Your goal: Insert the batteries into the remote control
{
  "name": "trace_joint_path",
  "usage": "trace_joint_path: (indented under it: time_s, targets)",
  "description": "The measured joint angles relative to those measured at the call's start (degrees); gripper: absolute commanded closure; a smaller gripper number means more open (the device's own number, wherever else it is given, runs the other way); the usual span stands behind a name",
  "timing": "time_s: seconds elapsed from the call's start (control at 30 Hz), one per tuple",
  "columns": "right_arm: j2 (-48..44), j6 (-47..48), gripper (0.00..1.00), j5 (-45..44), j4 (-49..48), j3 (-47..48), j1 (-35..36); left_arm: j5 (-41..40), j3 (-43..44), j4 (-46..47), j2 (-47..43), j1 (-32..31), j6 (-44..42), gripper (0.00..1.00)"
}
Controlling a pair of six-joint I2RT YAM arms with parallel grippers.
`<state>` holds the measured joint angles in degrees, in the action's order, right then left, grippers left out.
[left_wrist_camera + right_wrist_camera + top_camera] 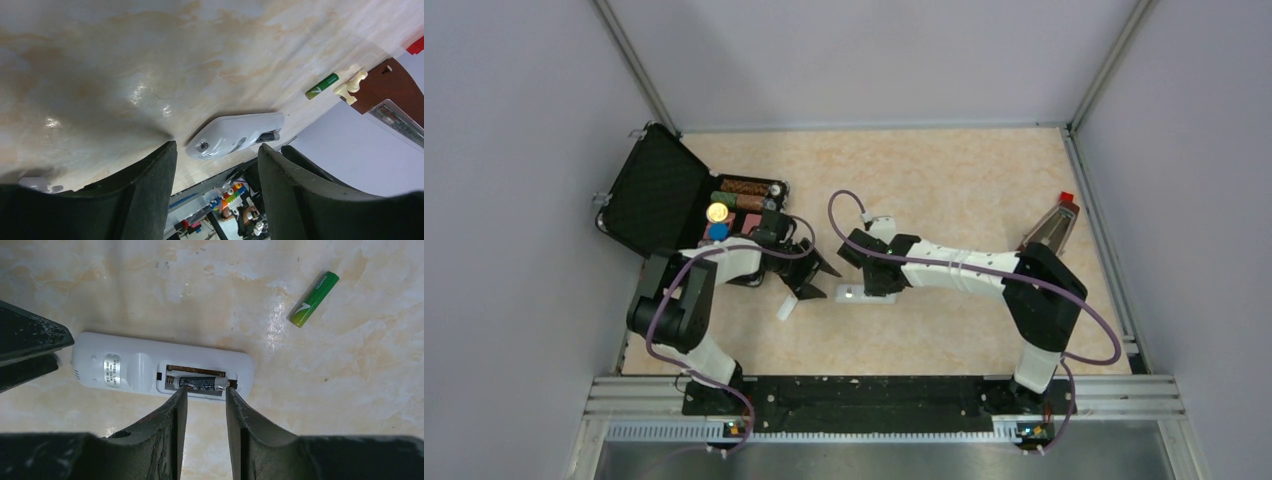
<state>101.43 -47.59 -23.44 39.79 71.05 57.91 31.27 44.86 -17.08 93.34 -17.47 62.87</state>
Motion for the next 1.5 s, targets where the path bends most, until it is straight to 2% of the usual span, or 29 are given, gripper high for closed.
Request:
trace_joint_path:
  time_s: [0.3,0.67,1.23,1.5]
  targets:
    - [0.1,1.5,0.68,0.0,-2.1,-0.1,0.0,0.9,-0.5,0.1,0.9,-0.9,2.2,0.34]
    - [0.3,1.5,0.63,-0.3,-2.2,-1.3,0.0,0.9,-0.5,-0.1,0.9,-1.1,2.2,0.33]
    - [0.2,1.4,0.69,1.8,-4.7,-4.0,-0.5,2.1,-0.5,1.7,2.2,-2.2,4.0,0.40]
    - [-0.3,1.0,0.55,2.8,-4.7,-4.3,-0.7,2.1,-0.7,2.0,2.2,-2.3,4.6,0.40]
